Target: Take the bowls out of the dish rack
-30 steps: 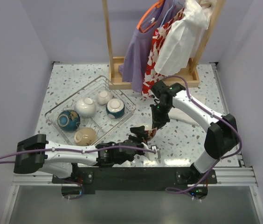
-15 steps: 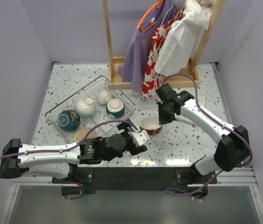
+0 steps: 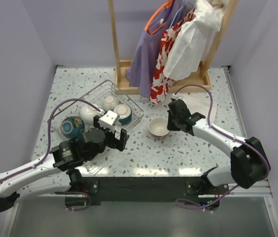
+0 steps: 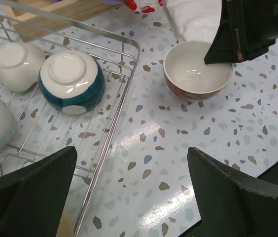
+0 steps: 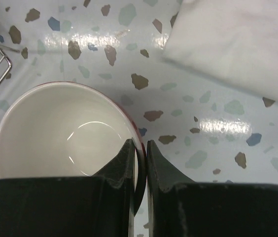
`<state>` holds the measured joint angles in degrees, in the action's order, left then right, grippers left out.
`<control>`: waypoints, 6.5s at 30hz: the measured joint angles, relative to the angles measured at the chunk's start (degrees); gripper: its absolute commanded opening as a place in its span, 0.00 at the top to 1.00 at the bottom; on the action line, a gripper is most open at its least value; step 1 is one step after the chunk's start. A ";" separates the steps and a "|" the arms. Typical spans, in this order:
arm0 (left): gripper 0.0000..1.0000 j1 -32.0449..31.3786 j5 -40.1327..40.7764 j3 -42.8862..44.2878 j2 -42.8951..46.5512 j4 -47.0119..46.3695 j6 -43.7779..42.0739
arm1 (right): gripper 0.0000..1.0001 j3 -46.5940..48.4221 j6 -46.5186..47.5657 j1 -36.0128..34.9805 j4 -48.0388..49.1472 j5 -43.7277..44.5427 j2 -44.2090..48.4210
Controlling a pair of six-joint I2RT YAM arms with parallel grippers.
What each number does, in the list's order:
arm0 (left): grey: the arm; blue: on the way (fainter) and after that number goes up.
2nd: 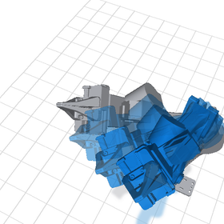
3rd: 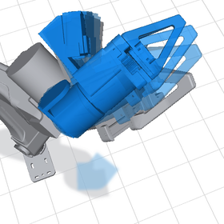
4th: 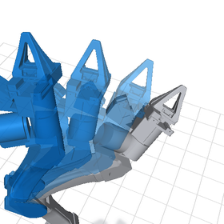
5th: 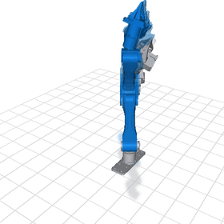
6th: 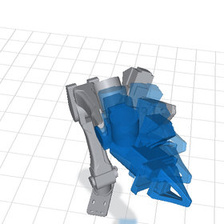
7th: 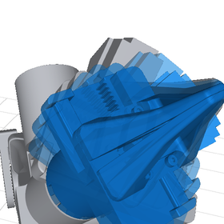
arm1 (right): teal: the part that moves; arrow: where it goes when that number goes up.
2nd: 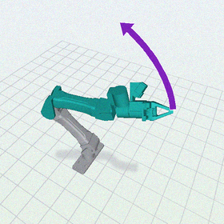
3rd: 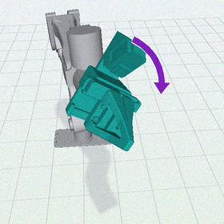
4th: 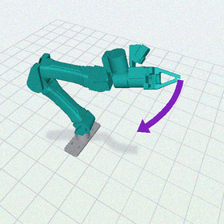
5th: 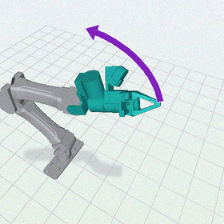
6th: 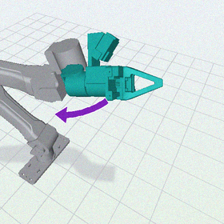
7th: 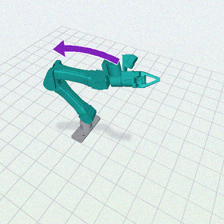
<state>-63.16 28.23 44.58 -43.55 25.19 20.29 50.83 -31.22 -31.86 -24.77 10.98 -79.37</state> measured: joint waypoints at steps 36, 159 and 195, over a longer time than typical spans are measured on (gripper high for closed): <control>0.00 24.81 -11.30 1.77 -10.97 7.72 12.09 | 0.01 -10.43 6.25 0.04 12.39 0.09 16.24; 0.00 22.64 5.01 11.98 -25.57 49.51 30.14 | 0.02 -6.43 3.74 0.04 -5.22 -7.34 27.89; 0.00 22.64 11.23 8.37 -25.42 47.28 43.85 | 0.02 -4.76 8.44 0.04 -5.18 -9.07 25.31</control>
<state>-40.51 39.46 52.95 -68.97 72.47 64.14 46.06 -22.79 -31.81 -29.95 1.91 -54.06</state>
